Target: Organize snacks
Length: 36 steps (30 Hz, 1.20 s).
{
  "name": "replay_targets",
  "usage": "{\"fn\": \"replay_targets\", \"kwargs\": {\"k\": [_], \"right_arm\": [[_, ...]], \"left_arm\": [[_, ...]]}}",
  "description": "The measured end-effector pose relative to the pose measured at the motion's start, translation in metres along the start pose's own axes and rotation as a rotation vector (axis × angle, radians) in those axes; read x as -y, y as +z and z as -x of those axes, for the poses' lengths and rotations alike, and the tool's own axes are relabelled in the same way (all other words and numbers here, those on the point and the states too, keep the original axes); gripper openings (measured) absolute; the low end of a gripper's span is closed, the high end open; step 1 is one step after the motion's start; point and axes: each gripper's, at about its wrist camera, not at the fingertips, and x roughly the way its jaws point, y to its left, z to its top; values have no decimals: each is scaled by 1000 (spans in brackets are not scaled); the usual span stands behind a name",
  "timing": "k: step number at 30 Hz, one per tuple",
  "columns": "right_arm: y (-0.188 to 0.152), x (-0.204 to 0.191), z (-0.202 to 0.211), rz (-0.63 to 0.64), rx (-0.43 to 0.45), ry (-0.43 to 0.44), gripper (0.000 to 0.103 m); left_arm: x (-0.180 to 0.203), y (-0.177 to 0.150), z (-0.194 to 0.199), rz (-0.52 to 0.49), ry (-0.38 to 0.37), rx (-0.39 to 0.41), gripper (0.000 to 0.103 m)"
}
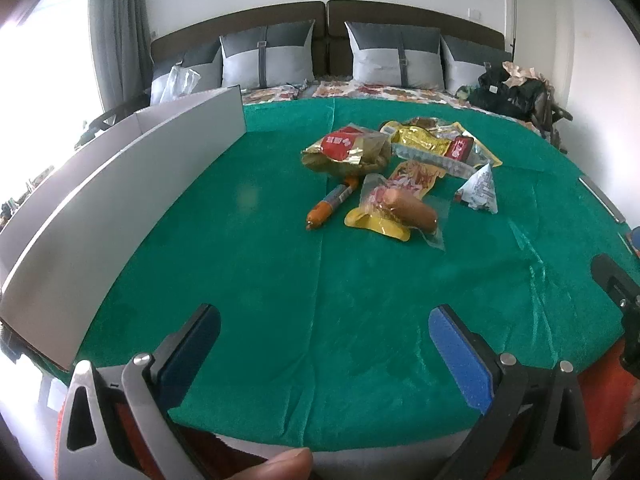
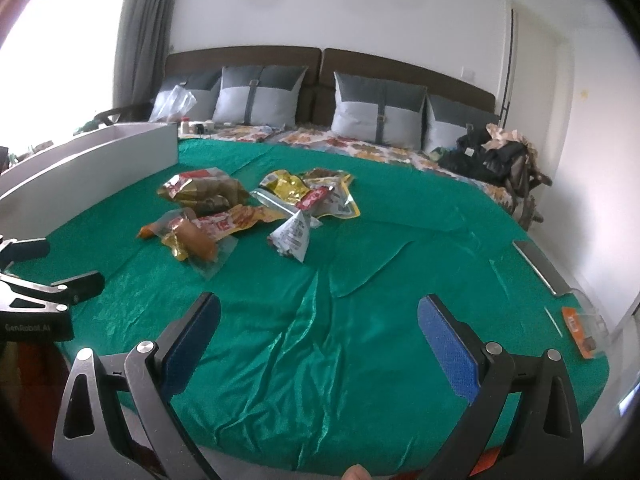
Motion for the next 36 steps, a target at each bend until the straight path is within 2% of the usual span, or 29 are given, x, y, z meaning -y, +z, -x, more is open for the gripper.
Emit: {"fn": "replay_targets", "kwargs": {"k": [11, 17, 19, 22, 24, 28, 33, 36], "right_arm": [[-3, -7, -4, 32, -29, 5, 100], [0, -15, 1, 53, -19, 12, 100], [0, -16, 3, 56, -14, 14, 100], [-1, -13, 3, 45, -15, 20, 100], [-2, -9, 2, 29, -21, 19, 100], [-3, -1, -2, -3, -43, 22, 100], [-4, 11, -2, -41, -44, 26, 100], [-5, 20, -1, -72, -48, 21, 100]], "left_arm": [[-4, -1, 1, -9, -18, -5, 103], [-20, 0, -14, 29, -4, -96, 103], [-33, -1, -23, 82, -4, -149, 103], [-47, 1, -29, 144, 31, -157, 103], [-55, 12, -36, 159, 16, -168, 103], [-61, 49, -59, 98, -9, -184, 103], [-44, 83, -106, -44, -69, -283, 103], [-31, 91, -133, -134, -39, -320, 101]]}}
